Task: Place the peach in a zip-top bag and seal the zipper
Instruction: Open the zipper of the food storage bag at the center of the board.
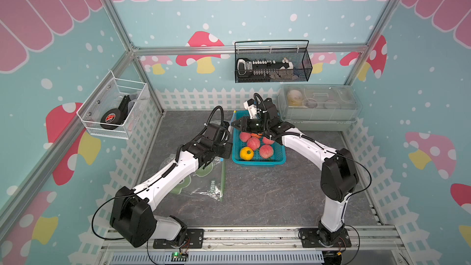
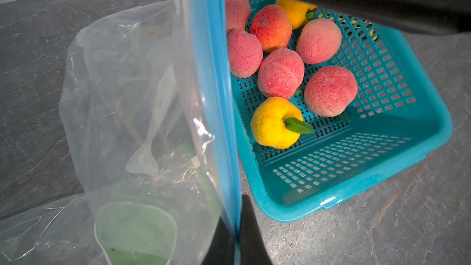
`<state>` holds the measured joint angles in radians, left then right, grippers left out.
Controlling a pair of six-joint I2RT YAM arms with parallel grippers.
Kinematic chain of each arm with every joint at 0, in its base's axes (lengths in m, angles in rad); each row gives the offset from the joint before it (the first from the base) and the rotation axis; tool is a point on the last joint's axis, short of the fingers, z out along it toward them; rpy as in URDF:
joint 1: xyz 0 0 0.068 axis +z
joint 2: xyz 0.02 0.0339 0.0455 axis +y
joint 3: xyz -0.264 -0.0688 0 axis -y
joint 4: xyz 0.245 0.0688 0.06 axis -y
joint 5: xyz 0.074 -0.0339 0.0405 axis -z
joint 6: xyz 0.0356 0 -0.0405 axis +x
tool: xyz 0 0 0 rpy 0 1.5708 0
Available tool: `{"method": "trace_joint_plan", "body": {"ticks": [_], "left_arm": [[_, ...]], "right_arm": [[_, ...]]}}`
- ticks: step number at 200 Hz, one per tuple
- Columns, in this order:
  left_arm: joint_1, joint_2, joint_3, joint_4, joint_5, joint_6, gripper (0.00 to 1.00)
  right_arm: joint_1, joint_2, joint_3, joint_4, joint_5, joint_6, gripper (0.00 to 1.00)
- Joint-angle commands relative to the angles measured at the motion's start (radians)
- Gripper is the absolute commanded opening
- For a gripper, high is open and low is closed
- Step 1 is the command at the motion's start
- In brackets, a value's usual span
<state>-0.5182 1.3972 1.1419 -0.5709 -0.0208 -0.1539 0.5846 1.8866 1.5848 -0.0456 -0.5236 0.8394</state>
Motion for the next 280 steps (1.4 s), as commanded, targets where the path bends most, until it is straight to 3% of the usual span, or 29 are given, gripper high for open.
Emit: {"method": "trace_joint_plan", "body": {"ticks": [1, 79, 149, 214, 280], "left_arm": [[0.004, -0.007, 0.000, 0.014, 0.017, 0.001, 0.00], [0.005, -0.019, -0.004, 0.013, 0.023, 0.013, 0.00], [0.004, -0.007, 0.000, 0.007, -0.012, 0.001, 0.00], [0.004, -0.010, -0.003, 0.001, -0.043, -0.003, 0.00], [0.004, -0.007, -0.006, -0.004, -0.003, 0.010, 0.00]], "right_arm": [[0.008, 0.005, 0.024, 0.006, 0.013, 0.012, 0.33], [0.008, 0.048, 0.052, 0.011, 0.008, 0.024, 0.32], [0.006, 0.022, 0.037, 0.010, 0.010, 0.010, 0.39], [0.007, 0.021, 0.038, 0.018, 0.000, 0.011, 0.36], [0.006, 0.028, 0.040, 0.047, -0.013, 0.027, 0.38]]}}
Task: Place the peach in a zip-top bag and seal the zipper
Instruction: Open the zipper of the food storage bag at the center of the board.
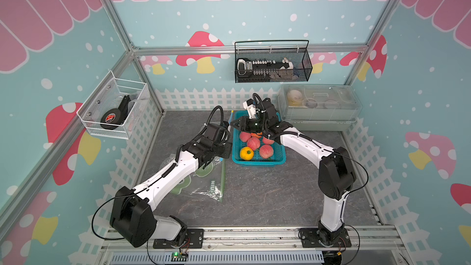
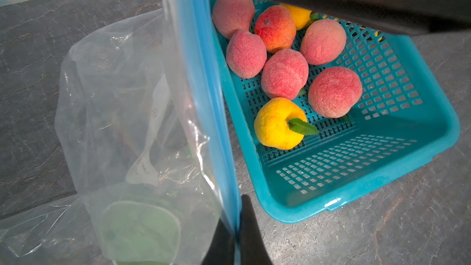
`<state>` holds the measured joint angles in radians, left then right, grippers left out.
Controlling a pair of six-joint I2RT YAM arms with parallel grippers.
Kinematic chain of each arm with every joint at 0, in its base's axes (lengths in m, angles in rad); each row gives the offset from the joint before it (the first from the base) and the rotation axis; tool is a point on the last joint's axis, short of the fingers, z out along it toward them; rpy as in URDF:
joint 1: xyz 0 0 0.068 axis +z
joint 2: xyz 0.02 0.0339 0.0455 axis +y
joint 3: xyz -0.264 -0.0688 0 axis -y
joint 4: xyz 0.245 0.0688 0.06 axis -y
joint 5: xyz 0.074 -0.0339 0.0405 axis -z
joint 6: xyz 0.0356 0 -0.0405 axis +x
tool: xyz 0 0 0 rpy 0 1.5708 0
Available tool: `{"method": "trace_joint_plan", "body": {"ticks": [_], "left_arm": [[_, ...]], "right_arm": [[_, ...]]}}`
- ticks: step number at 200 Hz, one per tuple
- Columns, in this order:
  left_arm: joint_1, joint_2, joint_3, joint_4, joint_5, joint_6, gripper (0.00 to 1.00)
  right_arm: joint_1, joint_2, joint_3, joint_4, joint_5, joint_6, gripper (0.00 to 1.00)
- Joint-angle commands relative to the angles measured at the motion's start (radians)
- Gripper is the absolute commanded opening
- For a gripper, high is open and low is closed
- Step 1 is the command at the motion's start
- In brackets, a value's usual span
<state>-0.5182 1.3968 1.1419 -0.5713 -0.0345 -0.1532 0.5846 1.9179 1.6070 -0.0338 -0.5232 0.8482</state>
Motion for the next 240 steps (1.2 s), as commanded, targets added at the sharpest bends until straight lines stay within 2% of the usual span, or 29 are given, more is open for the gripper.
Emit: {"method": "trace_joint_plan", "body": {"ticks": [1, 96, 168, 240], "left_arm": [[0.004, -0.007, -0.006, -0.005, 0.009, 0.009, 0.00], [0.004, -0.013, -0.009, -0.006, 0.034, 0.018, 0.00], [0.005, -0.016, -0.008, -0.005, 0.002, 0.008, 0.00], [0.004, -0.025, -0.007, -0.006, 0.026, 0.014, 0.00]], "right_arm": [[0.007, -0.003, 0.018, 0.035, -0.013, 0.018, 0.38], [0.005, 0.016, 0.048, 0.020, 0.003, 0.022, 0.38], [0.005, 0.021, 0.038, -0.003, 0.015, 0.015, 0.32], [0.003, 0.032, 0.042, -0.004, 0.018, 0.017, 0.27]]}}
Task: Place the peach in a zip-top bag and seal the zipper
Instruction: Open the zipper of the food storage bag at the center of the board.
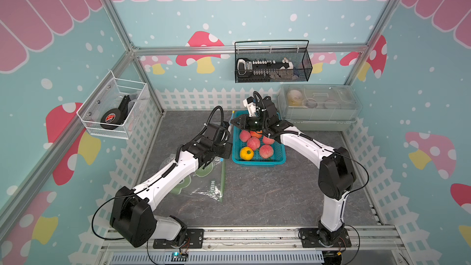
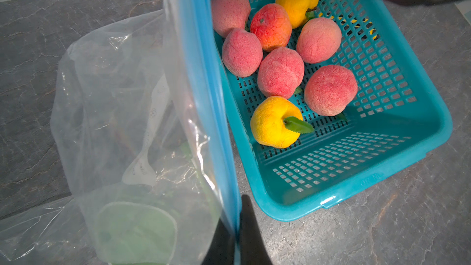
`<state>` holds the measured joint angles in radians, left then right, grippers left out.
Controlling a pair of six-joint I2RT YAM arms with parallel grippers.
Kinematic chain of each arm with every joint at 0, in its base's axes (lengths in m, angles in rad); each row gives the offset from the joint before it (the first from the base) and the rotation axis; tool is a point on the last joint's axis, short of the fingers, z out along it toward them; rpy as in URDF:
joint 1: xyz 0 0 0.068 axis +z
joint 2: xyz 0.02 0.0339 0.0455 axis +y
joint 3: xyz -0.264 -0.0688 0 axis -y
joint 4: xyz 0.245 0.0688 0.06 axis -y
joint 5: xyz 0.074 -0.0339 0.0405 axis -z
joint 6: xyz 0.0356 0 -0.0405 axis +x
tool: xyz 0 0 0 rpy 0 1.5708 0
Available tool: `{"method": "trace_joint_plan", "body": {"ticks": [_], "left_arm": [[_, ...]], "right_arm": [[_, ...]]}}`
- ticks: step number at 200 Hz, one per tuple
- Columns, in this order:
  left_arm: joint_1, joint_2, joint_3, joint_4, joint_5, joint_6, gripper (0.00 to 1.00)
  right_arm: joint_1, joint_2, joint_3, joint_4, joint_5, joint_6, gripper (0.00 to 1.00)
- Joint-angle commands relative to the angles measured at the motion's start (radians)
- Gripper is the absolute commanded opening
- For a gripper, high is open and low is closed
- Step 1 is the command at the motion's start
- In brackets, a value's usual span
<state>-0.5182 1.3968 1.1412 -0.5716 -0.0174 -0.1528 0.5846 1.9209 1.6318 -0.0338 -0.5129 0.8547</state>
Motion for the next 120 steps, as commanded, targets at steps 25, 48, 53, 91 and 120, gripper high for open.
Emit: {"method": "trace_joint_plan", "body": {"ticks": [25, 48, 53, 91, 120], "left_arm": [[0.005, -0.030, -0.005, -0.005, 0.008, 0.016, 0.00], [0.004, -0.037, -0.006, -0.004, 0.018, 0.023, 0.00], [0.004, -0.037, -0.007, -0.004, 0.018, 0.025, 0.00], [0.004, -0.037, -0.009, -0.002, 0.043, 0.036, 0.00], [0.003, -0.026, -0.006, -0.005, 0.049, 0.044, 0.00]], "right_arm": [[0.004, 0.036, 0.017, -0.007, 0.010, 0.010, 0.26], [0.004, 0.041, 0.020, -0.009, 0.011, 0.010, 0.26], [0.003, 0.043, 0.020, -0.008, 0.011, 0.010, 0.26], [0.003, 0.056, 0.039, -0.035, 0.014, 0.002, 0.27], [0.005, 0.065, 0.056, -0.075, 0.010, -0.020, 0.28]]}}
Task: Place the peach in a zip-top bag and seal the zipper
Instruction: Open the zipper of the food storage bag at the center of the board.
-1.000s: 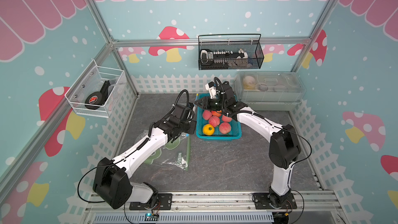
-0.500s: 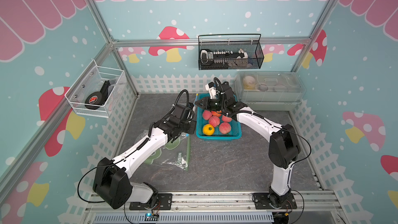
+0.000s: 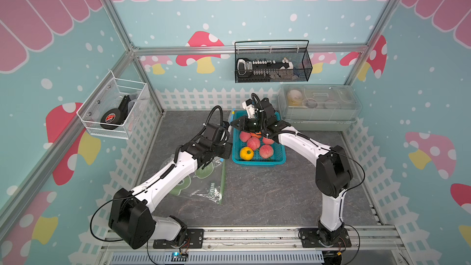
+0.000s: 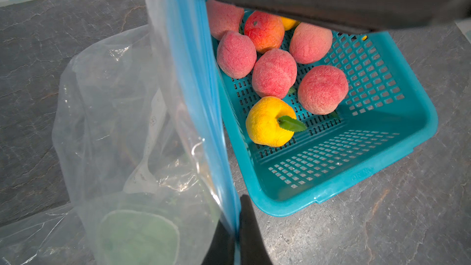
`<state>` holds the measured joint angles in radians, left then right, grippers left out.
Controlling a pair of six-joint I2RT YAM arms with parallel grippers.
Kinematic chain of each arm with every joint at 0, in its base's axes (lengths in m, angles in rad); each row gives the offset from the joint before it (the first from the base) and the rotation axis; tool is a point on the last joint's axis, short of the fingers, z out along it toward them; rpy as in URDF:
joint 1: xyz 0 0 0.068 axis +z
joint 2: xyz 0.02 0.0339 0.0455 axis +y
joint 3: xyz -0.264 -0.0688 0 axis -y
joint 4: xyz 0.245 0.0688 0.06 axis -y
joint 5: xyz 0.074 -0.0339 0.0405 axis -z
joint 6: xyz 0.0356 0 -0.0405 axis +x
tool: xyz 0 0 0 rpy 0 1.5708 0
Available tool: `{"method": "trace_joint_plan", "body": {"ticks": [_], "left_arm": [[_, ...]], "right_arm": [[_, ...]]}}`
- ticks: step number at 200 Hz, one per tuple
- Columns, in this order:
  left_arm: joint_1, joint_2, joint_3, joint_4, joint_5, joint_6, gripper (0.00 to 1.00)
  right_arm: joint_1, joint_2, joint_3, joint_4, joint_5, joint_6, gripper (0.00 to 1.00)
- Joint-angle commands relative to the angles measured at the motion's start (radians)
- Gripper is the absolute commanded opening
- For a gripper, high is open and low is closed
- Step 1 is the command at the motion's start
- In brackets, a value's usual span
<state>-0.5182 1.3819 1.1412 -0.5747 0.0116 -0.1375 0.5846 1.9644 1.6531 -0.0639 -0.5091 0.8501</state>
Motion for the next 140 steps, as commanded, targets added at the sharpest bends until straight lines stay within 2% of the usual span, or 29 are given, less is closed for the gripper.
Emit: {"method": "trace_joint_plan", "body": {"ticks": [1, 101, 140], "left_arm": [[0.003, -0.011, -0.005, -0.001, 0.020, 0.029, 0.00], [-0.006, 0.041, 0.028, -0.016, 0.008, 0.052, 0.00], [-0.008, 0.027, 0.031, -0.016, 0.007, 0.053, 0.00]], "right_arm": [[0.005, 0.022, 0.034, -0.045, 0.006, -0.015, 0.28], [0.010, 0.026, 0.042, 0.004, -0.096, -0.022, 0.29], [0.011, 0.043, 0.042, 0.014, -0.105, -0.010, 0.20]]}}
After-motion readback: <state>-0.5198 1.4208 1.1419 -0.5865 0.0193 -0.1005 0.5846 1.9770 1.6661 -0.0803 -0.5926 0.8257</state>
